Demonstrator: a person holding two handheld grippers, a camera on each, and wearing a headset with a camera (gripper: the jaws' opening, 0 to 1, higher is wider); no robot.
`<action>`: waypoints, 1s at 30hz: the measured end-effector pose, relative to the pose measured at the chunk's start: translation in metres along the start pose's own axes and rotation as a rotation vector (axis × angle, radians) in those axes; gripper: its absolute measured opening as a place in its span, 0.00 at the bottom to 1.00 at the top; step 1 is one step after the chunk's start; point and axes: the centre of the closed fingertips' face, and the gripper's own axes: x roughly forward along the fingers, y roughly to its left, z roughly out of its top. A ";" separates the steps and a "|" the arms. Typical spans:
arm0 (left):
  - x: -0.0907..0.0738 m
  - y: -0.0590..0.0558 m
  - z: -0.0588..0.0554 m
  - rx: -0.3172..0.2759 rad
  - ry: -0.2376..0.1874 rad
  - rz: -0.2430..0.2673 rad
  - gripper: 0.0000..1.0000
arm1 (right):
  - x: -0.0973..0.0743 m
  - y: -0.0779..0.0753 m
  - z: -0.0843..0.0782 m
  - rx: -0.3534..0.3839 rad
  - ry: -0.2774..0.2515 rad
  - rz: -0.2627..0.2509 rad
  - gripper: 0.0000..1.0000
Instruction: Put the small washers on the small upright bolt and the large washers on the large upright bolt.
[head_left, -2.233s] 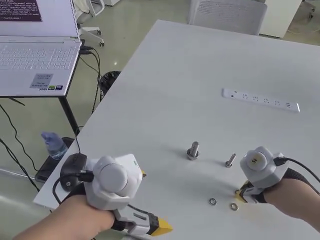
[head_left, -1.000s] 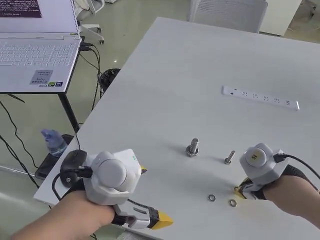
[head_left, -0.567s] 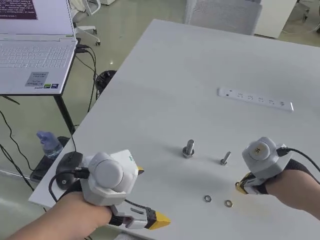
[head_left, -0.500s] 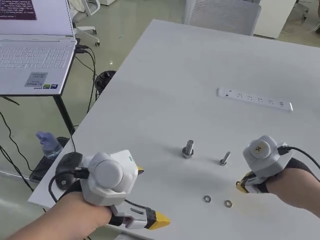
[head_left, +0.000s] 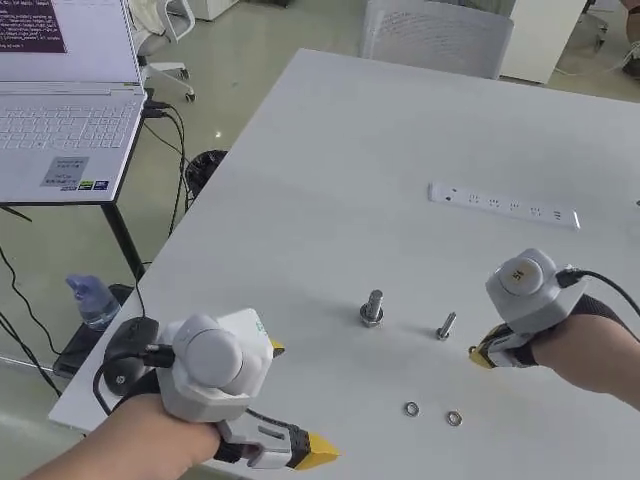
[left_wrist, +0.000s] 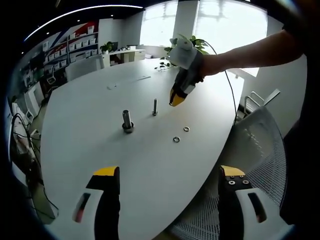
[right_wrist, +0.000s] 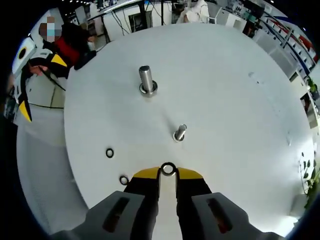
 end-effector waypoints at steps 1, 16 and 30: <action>0.000 0.000 0.000 0.000 0.000 0.000 0.80 | -0.001 -0.002 0.002 -0.001 -0.001 -0.001 0.12; 0.002 0.002 -0.001 0.001 0.004 -0.003 0.80 | -0.019 -0.008 0.027 -0.003 -0.041 -0.014 0.12; -0.001 -0.001 -0.006 -0.003 0.008 -0.002 0.79 | -0.018 -0.003 0.046 -0.052 -0.040 -0.005 0.12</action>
